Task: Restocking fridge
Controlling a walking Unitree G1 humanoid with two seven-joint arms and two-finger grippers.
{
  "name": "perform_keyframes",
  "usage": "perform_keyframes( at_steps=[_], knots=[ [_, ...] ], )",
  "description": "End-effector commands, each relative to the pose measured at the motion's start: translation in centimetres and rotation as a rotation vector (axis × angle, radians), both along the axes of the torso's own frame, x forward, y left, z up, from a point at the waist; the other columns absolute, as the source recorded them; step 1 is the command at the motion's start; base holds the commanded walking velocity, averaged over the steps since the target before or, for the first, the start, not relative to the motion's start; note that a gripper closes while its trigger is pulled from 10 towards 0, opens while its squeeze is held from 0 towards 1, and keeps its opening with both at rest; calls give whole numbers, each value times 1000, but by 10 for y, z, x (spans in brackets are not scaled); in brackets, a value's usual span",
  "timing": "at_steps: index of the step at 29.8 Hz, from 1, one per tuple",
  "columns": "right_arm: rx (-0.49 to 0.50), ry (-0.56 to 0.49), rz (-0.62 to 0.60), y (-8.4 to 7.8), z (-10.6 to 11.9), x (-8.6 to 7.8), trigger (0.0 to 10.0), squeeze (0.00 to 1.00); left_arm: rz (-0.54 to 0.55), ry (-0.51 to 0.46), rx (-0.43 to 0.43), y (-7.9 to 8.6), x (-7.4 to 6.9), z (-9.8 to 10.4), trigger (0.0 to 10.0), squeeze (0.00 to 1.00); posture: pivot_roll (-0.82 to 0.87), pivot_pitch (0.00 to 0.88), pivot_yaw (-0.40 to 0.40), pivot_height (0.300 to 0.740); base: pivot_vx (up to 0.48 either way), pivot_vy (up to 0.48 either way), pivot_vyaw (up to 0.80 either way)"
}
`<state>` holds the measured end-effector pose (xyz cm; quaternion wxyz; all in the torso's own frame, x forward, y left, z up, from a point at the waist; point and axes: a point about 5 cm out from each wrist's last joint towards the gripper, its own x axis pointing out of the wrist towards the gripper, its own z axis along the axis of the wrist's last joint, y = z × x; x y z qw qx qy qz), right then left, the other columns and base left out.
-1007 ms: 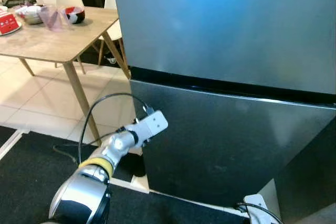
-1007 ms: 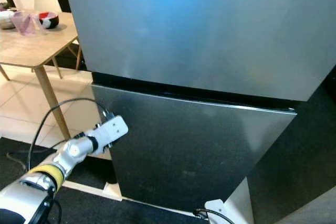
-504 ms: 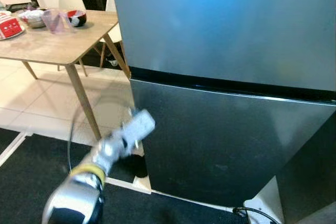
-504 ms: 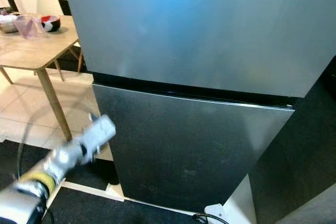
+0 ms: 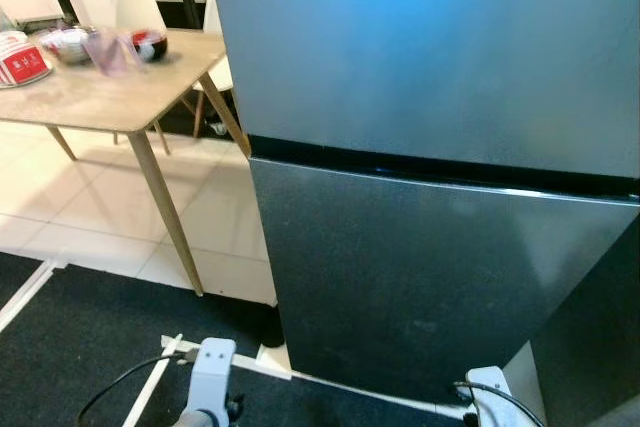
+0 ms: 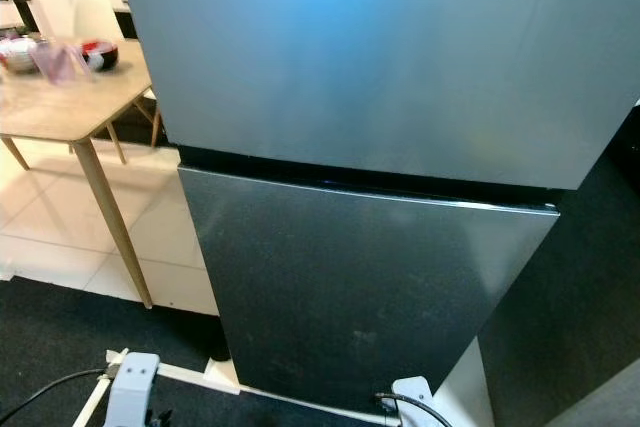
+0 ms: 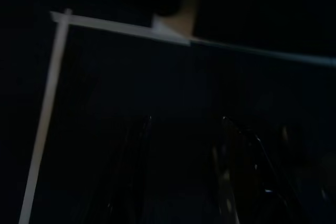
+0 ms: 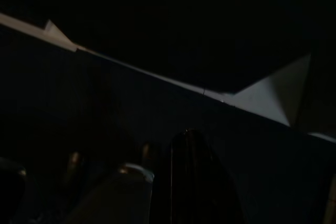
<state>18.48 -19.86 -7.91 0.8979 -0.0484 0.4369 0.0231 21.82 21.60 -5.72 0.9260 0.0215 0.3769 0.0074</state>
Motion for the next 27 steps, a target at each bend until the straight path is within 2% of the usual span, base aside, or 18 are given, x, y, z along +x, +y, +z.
perform_keyframes(
  at_steps=[1,7,10,13,18,21,27],
  knots=[
    [9,2,-18,1,-1,-1,10000,0,5,-23,-9,-5,2,1,10000,0,15,5,9,740,0,0,0],
    [3,-10,-29,-2,2,4,10000,0,-65,-53,-15,-20,13,6,10000,0,-10,0,50,740,0,0,0],
    [-5,-28,-59,-10,6,9,10000,0,-157,-24,14,-35,16,5,10000,0,-25,0,43,740,0,0,0],
    [-7,-46,-71,-13,9,15,10000,0,-191,-16,24,-40,17,5,10000,0,-46,0,43,740,0,0,0],
    [-17,-59,-83,-18,13,19,10000,0,-198,-16,22,-43,18,5,10000,0,-64,0,56,740,0,0,0],
    [-30,-55,-109,-25,13,17,10000,0,-203,1,28,-45,12,1,10000,0,-69,0,51,740,0,0,0],
    [-28,-29,-117,-26,9,9,10000,0,-166,10,24,-42,8,-2,10000,0,-48,0,29,740,0,0,0]
  ],
)
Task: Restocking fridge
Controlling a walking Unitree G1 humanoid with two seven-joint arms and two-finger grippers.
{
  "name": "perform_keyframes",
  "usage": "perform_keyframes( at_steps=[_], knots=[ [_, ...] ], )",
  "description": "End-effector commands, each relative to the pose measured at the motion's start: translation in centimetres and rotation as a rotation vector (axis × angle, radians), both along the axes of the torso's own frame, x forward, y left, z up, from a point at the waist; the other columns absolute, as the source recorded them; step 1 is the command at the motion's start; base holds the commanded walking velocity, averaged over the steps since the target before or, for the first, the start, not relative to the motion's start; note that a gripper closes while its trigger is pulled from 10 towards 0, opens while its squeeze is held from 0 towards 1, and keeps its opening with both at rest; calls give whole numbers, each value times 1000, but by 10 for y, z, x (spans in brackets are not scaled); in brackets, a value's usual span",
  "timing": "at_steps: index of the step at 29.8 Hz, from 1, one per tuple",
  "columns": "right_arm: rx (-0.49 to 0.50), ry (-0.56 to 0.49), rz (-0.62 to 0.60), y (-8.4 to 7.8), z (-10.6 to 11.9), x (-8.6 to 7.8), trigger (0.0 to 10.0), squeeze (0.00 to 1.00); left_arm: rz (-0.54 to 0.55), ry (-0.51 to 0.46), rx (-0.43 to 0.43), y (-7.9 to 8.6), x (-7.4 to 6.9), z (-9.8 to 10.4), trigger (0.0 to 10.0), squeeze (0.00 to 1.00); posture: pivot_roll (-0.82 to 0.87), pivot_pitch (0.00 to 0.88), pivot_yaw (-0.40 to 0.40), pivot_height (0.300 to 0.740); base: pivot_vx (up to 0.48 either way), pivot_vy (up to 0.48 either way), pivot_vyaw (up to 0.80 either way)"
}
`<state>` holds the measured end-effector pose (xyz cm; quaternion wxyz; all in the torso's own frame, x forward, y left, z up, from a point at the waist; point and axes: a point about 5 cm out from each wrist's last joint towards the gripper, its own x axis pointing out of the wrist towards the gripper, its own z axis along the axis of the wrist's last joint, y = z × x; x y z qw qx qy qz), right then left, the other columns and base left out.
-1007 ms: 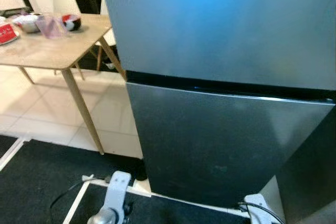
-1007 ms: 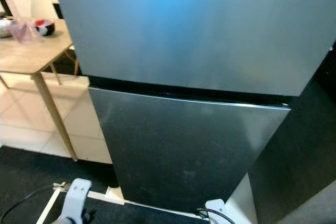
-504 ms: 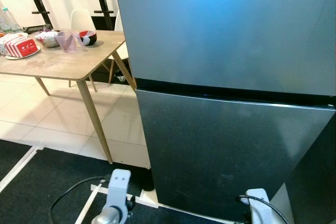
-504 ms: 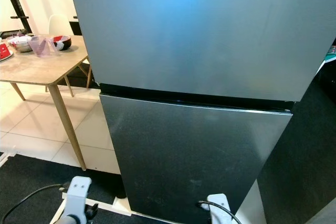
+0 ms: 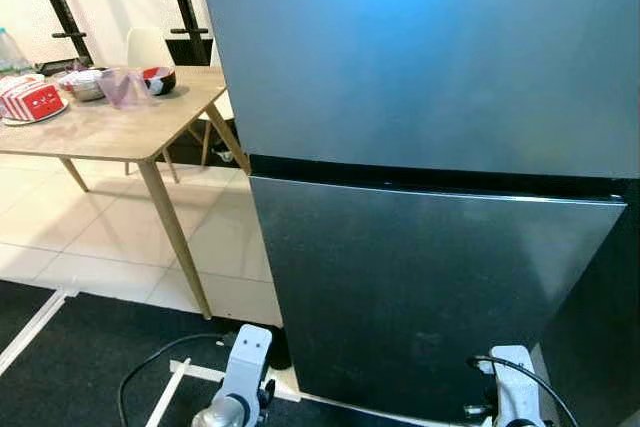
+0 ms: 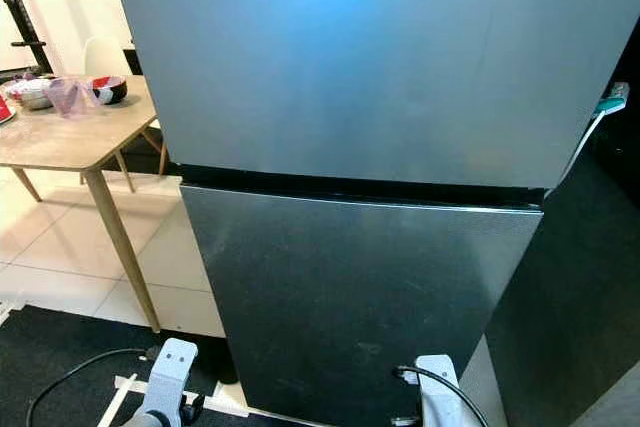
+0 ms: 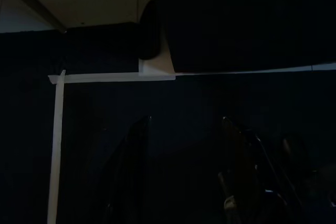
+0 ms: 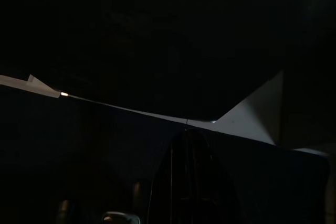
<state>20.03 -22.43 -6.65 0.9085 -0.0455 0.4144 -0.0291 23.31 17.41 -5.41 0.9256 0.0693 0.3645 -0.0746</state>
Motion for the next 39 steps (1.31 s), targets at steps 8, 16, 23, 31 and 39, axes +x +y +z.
perform_keyframes(
  at_steps=[8,16,23,31,39],
  knots=[
    [31,16,-62,5,-5,-5,10000,0,31,54,-27,3,-14,-9,10000,0,-57,0,52,740,0,0,0],
    [35,42,-39,10,-9,-11,10000,0,26,53,-6,3,-15,-10,10000,0,-43,0,7,740,0,0,0],
    [48,32,-69,6,-9,-13,10000,0,51,41,-26,5,-18,-11,10000,0,-45,0,15,740,0,0,0],
    [90,0,-86,5,-6,-11,10000,0,33,24,-25,0,-13,-8,10000,0,-58,0,22,740,0,0,0],
    [64,19,-72,4,-7,-11,10000,0,33,15,-33,-5,-12,-7,10000,0,-60,0,10,740,0,0,0]
  ],
)
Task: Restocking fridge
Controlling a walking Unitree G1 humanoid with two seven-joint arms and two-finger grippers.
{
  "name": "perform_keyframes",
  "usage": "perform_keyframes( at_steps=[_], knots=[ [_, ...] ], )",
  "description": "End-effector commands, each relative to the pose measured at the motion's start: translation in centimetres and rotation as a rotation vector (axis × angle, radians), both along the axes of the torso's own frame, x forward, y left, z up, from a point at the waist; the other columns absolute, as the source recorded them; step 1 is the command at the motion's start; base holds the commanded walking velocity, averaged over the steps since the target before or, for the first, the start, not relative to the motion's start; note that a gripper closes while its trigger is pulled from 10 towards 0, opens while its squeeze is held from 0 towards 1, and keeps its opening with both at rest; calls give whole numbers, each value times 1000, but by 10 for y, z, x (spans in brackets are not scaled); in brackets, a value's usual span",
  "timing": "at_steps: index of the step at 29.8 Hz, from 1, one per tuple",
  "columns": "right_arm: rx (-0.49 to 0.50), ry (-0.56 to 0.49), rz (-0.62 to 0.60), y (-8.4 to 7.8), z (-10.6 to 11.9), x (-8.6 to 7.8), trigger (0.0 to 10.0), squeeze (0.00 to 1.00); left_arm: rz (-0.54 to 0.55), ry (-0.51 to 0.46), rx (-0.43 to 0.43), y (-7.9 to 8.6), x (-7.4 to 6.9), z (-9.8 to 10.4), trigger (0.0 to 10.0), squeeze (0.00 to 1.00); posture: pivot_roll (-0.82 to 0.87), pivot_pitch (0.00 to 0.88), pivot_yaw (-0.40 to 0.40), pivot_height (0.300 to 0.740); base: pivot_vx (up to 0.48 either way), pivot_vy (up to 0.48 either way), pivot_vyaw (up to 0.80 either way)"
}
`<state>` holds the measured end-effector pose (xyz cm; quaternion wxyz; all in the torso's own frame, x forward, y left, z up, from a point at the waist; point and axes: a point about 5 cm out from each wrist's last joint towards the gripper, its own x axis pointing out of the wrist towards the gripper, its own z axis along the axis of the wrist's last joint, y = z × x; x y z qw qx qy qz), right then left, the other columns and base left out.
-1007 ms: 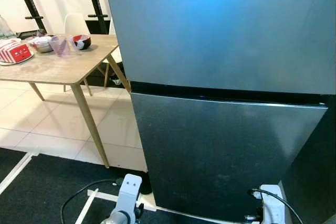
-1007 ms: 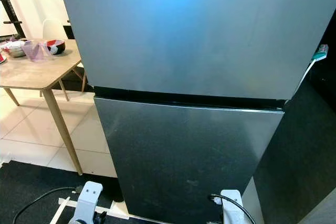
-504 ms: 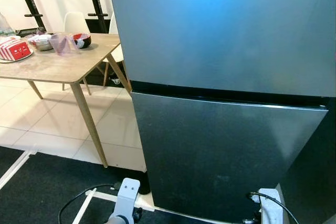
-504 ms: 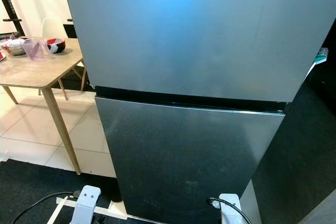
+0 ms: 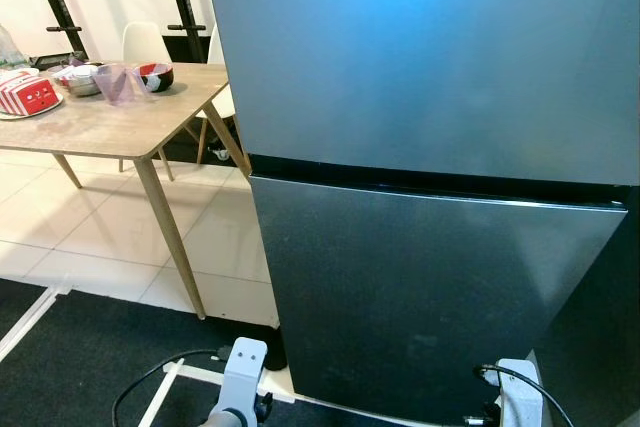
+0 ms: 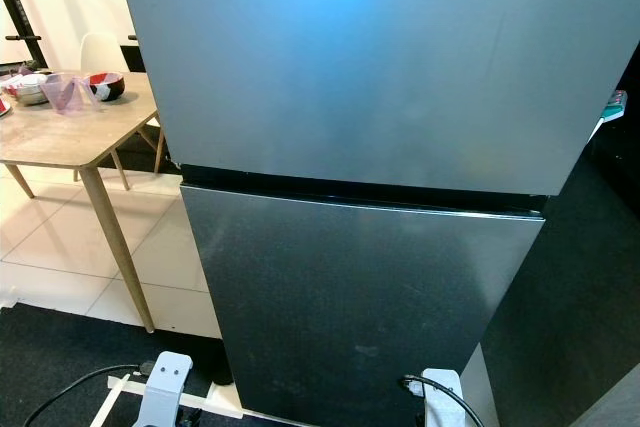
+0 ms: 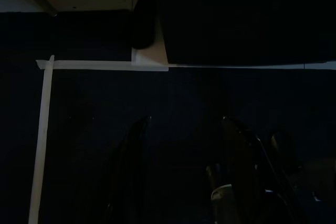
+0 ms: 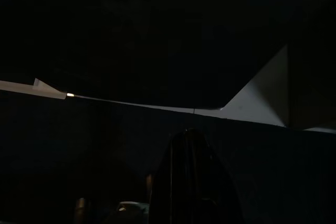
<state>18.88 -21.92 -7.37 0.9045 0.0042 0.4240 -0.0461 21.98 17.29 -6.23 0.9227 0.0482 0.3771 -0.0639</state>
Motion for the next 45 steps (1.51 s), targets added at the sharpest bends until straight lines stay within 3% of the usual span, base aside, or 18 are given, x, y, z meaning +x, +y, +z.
perform_keyframes(
  at_steps=[1,20,24,45],
  knots=[
    [-10,5,2,-1,0,1,10000,0,-4,-12,-3,-4,1,1,10000,0,-60,0,10,740,0,0,0],
    [-18,10,39,0,-1,-1,10000,0,0,-1,13,-2,-5,-3,10000,0,-63,0,6,740,0,0,0],
    [-1,20,33,1,-2,-3,10000,0,-5,0,12,-3,-6,-3,10000,0,-65,0,5,721,0,0,0],
    [-15,8,51,-1,-1,-3,10000,0,-22,6,20,-3,-8,-4,10000,0,-68,0,5,740,0,0,0]
  ],
)
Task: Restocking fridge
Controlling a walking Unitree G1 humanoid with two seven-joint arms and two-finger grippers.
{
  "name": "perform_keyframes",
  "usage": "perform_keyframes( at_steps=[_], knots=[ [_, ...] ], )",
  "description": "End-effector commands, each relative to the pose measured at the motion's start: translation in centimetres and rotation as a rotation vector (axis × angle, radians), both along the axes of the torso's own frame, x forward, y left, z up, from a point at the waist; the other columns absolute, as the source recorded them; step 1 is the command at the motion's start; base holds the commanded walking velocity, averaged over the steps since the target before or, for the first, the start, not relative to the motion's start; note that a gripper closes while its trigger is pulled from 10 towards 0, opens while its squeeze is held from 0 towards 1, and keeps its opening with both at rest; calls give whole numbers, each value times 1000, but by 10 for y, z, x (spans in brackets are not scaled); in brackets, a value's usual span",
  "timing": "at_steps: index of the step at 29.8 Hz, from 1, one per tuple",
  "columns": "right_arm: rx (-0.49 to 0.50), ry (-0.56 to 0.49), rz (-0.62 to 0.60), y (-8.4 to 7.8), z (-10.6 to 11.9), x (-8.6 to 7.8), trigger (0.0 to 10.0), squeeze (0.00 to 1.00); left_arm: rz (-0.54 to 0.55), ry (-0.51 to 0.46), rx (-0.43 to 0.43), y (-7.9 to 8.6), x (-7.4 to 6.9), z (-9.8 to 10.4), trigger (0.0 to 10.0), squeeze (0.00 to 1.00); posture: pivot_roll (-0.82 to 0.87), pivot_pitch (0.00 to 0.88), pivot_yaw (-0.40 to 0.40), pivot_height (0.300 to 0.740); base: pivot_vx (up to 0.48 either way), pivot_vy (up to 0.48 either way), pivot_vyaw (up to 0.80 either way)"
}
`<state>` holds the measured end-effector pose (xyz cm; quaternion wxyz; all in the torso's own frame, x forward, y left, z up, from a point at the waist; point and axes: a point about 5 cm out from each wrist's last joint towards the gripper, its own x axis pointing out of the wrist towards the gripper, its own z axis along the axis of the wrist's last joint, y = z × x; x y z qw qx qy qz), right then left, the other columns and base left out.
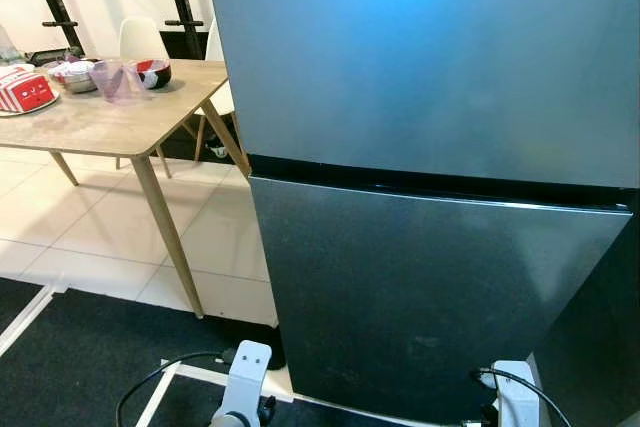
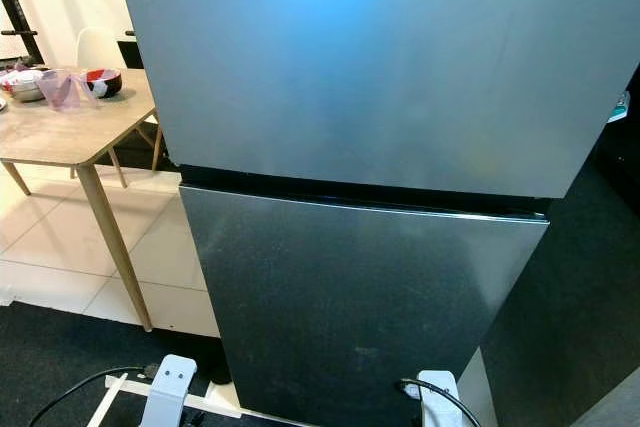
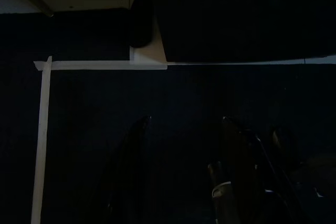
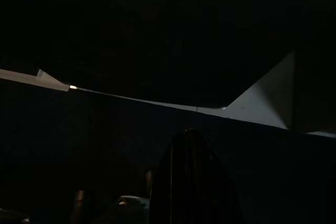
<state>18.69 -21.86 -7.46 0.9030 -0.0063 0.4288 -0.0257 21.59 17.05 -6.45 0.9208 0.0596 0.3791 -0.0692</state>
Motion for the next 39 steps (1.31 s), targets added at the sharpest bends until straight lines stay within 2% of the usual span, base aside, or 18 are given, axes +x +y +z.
perform_keyframes(
  at_steps=[1,34,39],
  knots=[
    [-14,-3,7,-2,0,-1,10000,0,-4,1,2,-1,-4,-2,10000,0,-69,0,2,740,0,0,0],
    [-14,-10,19,-1,1,1,10000,0,-9,-2,-2,-3,-2,-1,10000,0,-71,0,2,740,0,0,0],
    [11,-4,18,1,0,-1,10000,0,-9,-2,-3,-3,-2,-1,10000,0,-71,0,2,720,0,0,0]
  ],
)
